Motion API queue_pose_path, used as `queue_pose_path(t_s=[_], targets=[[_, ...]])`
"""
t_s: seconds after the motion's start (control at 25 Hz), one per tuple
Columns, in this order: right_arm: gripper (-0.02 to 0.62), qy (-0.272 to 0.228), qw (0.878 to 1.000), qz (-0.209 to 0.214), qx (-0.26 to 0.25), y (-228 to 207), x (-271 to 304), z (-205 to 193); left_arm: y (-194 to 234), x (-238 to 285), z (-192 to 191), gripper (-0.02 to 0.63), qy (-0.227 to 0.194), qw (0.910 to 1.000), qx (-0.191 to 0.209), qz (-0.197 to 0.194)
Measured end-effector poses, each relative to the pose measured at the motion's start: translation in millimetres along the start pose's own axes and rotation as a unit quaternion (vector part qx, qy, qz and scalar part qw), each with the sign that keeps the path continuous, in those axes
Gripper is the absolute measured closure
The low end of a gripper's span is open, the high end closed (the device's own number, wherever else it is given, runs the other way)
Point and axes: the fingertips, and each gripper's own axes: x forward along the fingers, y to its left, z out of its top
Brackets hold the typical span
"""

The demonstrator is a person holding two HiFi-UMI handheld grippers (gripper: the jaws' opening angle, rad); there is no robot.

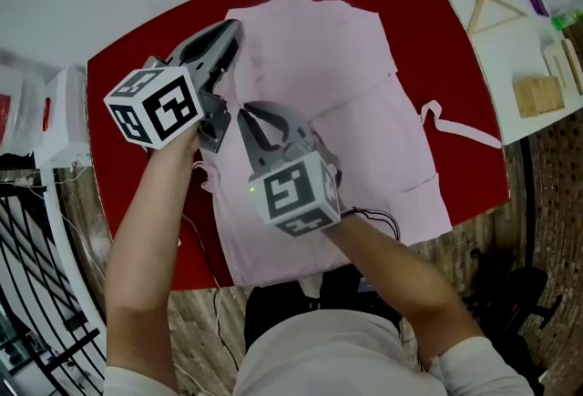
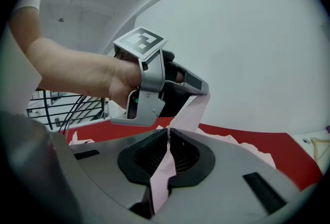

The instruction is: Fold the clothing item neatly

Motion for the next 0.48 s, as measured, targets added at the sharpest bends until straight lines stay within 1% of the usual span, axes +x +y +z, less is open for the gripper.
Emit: queue_pose_path(t_s=[0.24, 0.48], targets=[[0.568, 0.022, 0.999, -0.015, 0.033, -30.6, -15.4, -33.3, -20.4, 47.3, -36.4, 0.594, 0.041, 0.9989, -0.012, -0.017], [0.568, 0.046, 0.996, -0.033, 0.070, -60.6, -22.2, -67.9, -34.6, 89.5, -69.0, 0.594, 0.074, 0.9969, -0.010, -0.026]])
